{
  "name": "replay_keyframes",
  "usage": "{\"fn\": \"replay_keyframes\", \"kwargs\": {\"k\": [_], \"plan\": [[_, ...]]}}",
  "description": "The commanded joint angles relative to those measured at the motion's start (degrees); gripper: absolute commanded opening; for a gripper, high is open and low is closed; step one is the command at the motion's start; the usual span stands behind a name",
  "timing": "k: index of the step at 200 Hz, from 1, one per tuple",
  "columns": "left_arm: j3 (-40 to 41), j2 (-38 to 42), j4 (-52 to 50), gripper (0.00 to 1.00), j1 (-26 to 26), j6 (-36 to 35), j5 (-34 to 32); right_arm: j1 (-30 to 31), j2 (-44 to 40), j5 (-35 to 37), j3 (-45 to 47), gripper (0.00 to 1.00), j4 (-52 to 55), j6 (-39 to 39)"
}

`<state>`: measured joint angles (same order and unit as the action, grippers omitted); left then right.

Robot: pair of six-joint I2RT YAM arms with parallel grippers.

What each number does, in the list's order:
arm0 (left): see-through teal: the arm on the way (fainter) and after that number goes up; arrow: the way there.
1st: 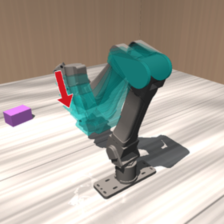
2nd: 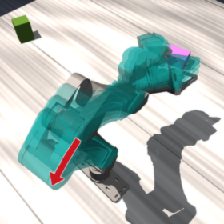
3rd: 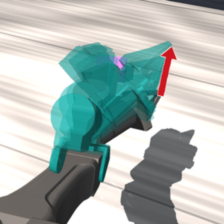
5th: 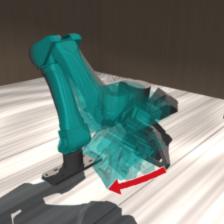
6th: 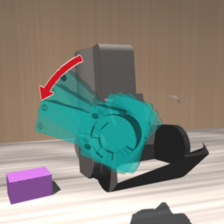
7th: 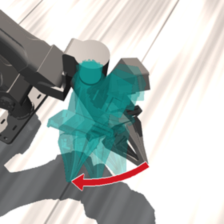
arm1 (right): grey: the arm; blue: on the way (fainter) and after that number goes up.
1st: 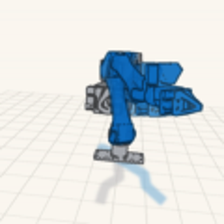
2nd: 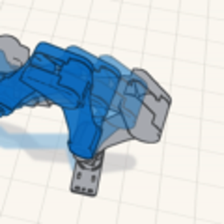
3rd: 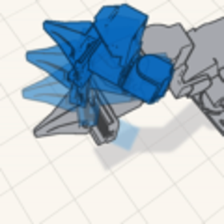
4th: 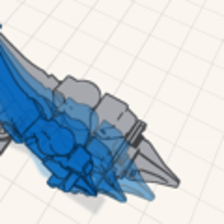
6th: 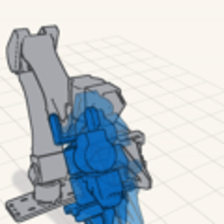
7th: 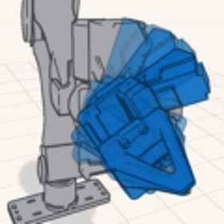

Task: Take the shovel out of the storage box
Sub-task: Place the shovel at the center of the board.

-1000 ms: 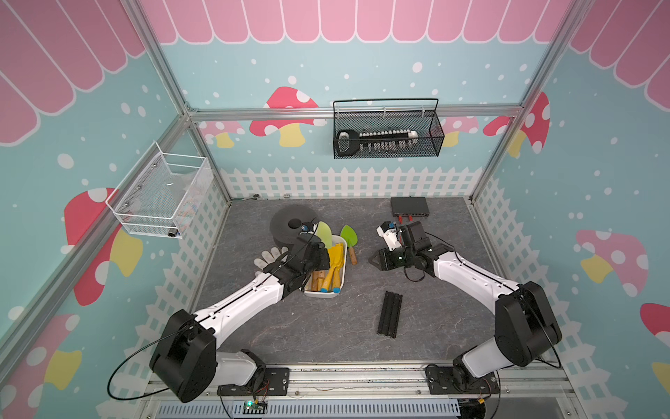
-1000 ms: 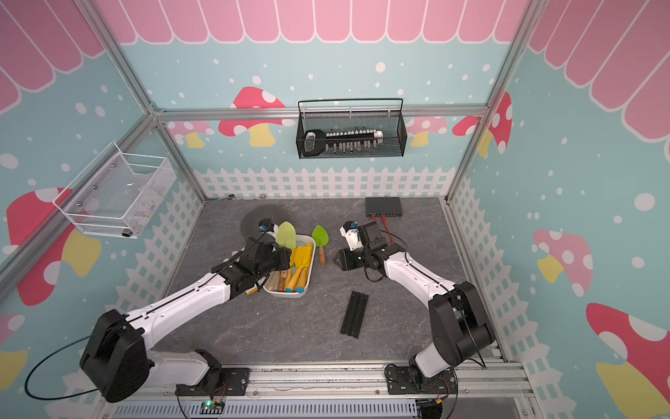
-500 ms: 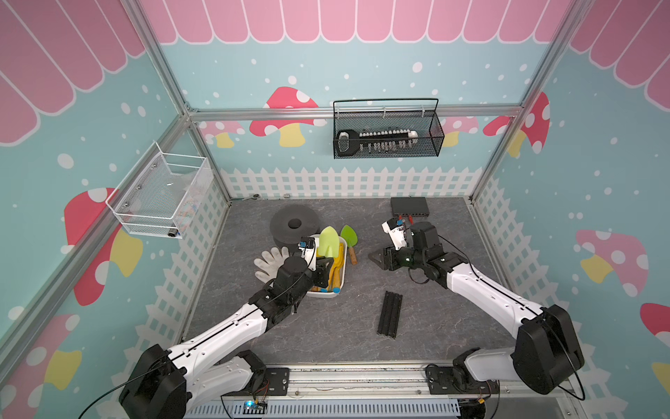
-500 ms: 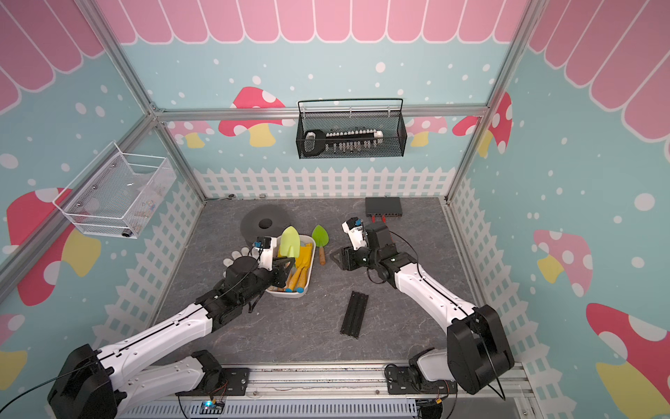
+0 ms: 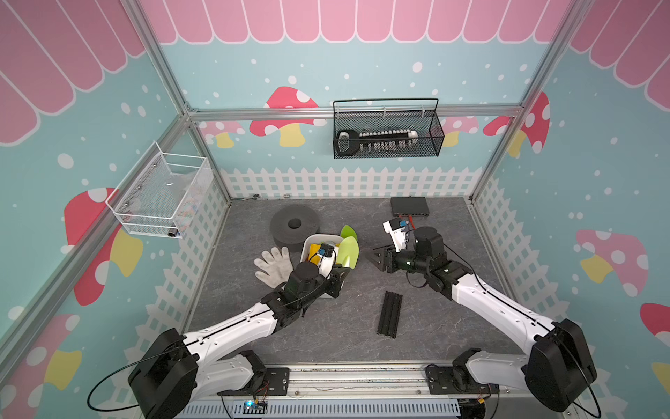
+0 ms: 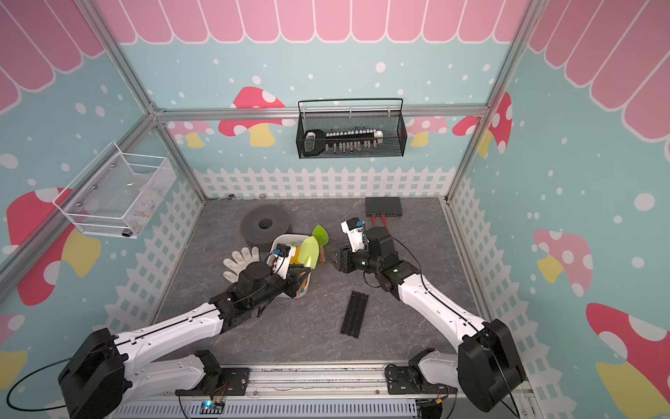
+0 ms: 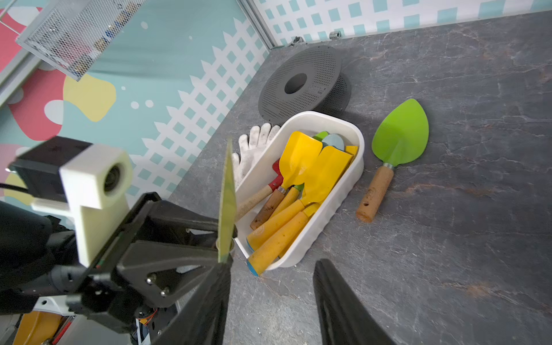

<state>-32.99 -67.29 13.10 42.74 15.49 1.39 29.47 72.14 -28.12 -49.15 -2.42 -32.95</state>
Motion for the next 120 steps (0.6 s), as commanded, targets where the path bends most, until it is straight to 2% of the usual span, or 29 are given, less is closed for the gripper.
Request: {"fn": "replay_keyframes", "kwargs": {"k": [1,70,120], "plan": [[-2.43,-0.68,1.59,0.0,0.59,-1.6,0.72,0.89,-1.74,1.26,0.81,0.51,-2.35,-2.19],[-3.58,-2.88,1.56,0.0,2.34,-2.72,1.91,2.04,0.41,2.76,0.3,0.49,-1.85,-5.1],[-4.01,-3.54,1.58,0.0,3.32,-3.62,2.77,2.94,2.43,3.68,-0.34,0.37,-0.83,-5.8]]}}
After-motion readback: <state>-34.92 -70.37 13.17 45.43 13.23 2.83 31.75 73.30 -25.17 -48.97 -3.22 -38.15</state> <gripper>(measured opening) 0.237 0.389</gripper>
